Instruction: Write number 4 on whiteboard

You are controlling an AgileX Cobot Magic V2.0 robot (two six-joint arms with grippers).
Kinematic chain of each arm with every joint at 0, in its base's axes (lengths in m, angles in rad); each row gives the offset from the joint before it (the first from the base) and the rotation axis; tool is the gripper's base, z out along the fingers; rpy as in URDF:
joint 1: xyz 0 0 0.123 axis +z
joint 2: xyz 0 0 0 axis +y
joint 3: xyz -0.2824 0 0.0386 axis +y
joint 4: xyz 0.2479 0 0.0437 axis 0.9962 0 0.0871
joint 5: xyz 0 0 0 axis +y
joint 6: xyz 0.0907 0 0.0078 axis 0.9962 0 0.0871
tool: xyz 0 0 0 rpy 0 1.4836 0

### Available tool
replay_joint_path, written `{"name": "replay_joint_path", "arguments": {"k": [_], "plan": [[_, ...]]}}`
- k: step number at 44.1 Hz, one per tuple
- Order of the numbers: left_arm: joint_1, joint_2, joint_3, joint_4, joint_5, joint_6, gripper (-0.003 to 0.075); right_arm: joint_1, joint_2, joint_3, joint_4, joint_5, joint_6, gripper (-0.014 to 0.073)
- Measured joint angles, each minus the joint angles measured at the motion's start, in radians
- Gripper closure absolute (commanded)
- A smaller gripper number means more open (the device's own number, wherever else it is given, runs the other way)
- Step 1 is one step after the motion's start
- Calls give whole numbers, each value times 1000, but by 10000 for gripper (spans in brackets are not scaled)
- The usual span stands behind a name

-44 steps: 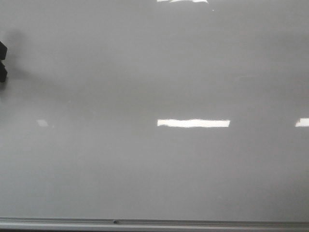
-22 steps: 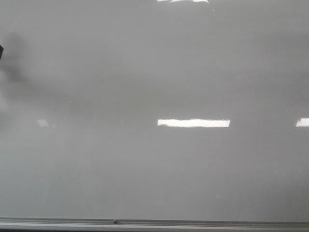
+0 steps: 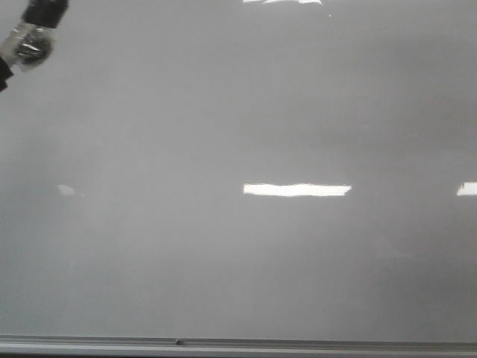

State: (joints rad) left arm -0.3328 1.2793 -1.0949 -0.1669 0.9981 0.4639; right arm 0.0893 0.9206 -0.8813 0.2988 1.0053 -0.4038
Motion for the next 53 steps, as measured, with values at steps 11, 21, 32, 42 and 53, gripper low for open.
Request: {"name": "replay_joint_path", "arguments": {"k": [11, 21, 32, 42, 53], "plan": [[-241, 44, -5, -45, 23, 159, 741, 158, 77, -83, 121, 49, -329, -19], [-398, 98, -18, -45, 4, 232, 741, 306, 140, -140, 138, 53, -466, -19], [-508, 137, -105, -45, 12, 255, 741, 474, 244, -215, 143, 48, -491, -19], [-524, 139, -121, -39, 27, 255, 741, 552, 321, -263, 148, 32, -492, -10], [-524, 139, -121, -27, 29, 257, 741, 557, 342, -267, 148, 19, -493, 219]]}}
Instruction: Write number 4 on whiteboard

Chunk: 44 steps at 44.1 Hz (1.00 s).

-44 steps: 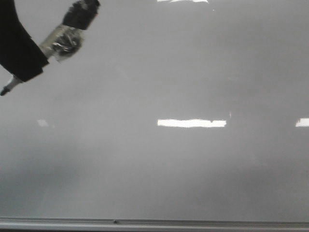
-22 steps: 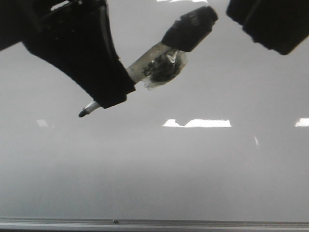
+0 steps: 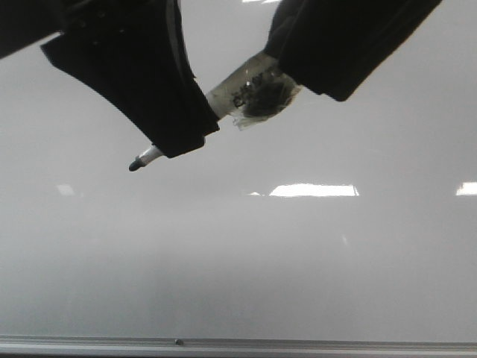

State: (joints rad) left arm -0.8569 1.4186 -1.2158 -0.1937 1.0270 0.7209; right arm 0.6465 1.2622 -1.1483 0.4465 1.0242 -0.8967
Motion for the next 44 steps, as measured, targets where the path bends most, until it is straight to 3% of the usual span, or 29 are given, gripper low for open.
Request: {"name": "replay_joint_path", "arguments": {"k": [14, 20, 24, 28, 37, 44], "plan": [[-2, 0, -2, 3, 9, 5, 726, 0, 0, 0, -4, -22, -2, 551], [-2, 0, -2, 3, 9, 8, 555, 0, 0, 0, -4, -22, -4, 629], [-2, 0, -2, 3, 9, 8, 385, 0, 0, 0, -4, -22, -4, 656], [-2, 0, -4, 16, 5, -22, 283, 0, 0, 0, -2, -20, 3, 655], [2, -71, -24, 233, 76, -273, 273, -26, -10, 0, -71, -12, 85, 655], [78, -216, -18, 321, 94, -466, 273, -89, -72, 0, -172, 30, 246, 655]]}}
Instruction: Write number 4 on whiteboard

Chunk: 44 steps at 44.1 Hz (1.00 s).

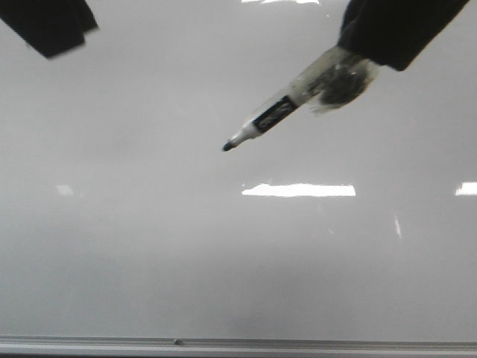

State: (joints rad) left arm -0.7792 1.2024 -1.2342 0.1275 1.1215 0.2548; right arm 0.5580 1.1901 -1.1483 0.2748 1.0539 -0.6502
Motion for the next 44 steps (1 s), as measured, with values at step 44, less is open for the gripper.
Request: {"name": "replay_joint_path", "arguments": {"k": [44], "plan": [[480, -355, 295, -278, -313, -58, 388, -272, -227, 372, 195, -632, 370, 655]]}}
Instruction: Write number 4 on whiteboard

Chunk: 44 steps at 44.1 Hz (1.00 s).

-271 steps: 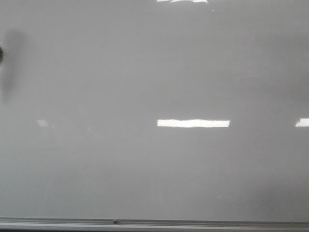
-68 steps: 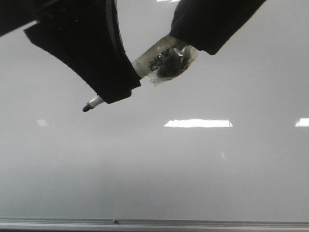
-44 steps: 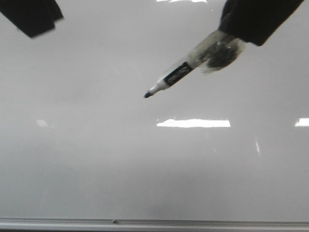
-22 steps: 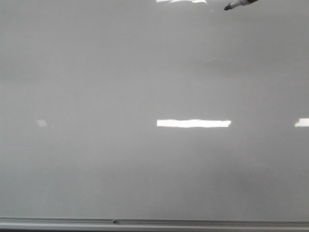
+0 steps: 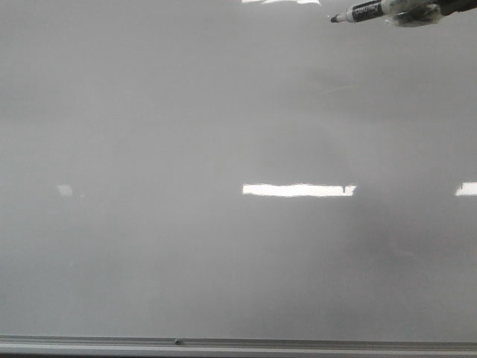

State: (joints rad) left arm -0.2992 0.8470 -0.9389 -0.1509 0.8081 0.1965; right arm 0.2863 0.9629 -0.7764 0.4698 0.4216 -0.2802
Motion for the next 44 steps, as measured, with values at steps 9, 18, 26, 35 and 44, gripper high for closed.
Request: {"name": "replay_joint_path", "arguments": {"k": [9, 18, 26, 35, 44], "plan": [[0, 0, 0, 0, -6, 0, 388, 0, 72, -18, 3, -63, -18, 655], [0, 0, 0, -1, -11, 0, 388, 0, 141, -91, 8, -81, -20, 655], [0, 0, 0, -1, -11, 0, 388, 0, 208, -134, 8, -117, -20, 655], [0, 0, 0, -1, -11, 0, 388, 0, 278, -176, 0, -145, -22, 655], [0, 0, 0, -1, -11, 0, 388, 0, 325, -180, -2, -167, -28, 655]]}}
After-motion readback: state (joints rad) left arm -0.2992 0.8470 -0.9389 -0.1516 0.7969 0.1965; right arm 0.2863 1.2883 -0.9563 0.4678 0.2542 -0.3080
